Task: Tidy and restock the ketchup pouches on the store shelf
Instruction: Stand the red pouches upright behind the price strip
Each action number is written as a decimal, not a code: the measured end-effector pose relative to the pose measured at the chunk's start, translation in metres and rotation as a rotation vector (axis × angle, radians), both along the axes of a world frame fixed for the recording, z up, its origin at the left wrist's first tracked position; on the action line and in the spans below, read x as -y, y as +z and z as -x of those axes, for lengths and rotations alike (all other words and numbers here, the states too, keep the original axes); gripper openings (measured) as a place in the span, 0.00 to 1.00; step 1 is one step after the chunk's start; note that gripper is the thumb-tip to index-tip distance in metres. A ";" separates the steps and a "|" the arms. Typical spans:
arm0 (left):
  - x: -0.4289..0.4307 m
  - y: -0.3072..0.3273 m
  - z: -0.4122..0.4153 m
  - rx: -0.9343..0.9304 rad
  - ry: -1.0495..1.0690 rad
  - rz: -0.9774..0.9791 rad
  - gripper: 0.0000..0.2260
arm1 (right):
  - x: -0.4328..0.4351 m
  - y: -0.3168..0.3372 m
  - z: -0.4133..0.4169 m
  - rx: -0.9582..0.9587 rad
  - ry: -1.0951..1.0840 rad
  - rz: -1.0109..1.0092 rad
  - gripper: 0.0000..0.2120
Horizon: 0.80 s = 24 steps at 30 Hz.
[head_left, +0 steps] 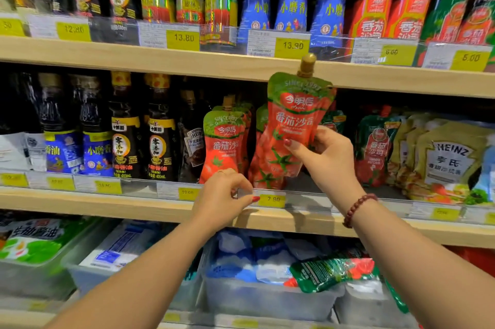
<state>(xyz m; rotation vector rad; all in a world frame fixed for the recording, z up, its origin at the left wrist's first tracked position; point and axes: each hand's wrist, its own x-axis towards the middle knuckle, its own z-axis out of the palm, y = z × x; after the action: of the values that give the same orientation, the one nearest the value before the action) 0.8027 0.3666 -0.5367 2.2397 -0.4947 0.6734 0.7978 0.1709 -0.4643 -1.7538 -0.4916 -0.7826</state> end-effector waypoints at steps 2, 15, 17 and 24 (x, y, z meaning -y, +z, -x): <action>0.002 -0.003 -0.005 0.019 0.048 0.050 0.06 | -0.006 -0.009 -0.008 0.009 -0.048 0.033 0.10; 0.010 -0.021 -0.006 0.288 0.268 -0.063 0.06 | -0.010 -0.051 -0.042 -0.288 -0.035 0.158 0.10; 0.012 -0.022 -0.005 0.297 0.292 -0.085 0.07 | -0.010 -0.052 -0.045 -0.327 -0.031 0.186 0.12; 0.013 -0.020 -0.005 0.278 0.322 -0.132 0.09 | -0.003 -0.044 -0.050 -0.509 0.036 0.356 0.28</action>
<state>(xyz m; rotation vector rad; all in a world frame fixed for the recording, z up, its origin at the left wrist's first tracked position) 0.8074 0.3539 -0.5566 2.3875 -0.3192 1.1588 0.8479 0.1742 -0.5086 -2.1751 -0.3249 -0.2056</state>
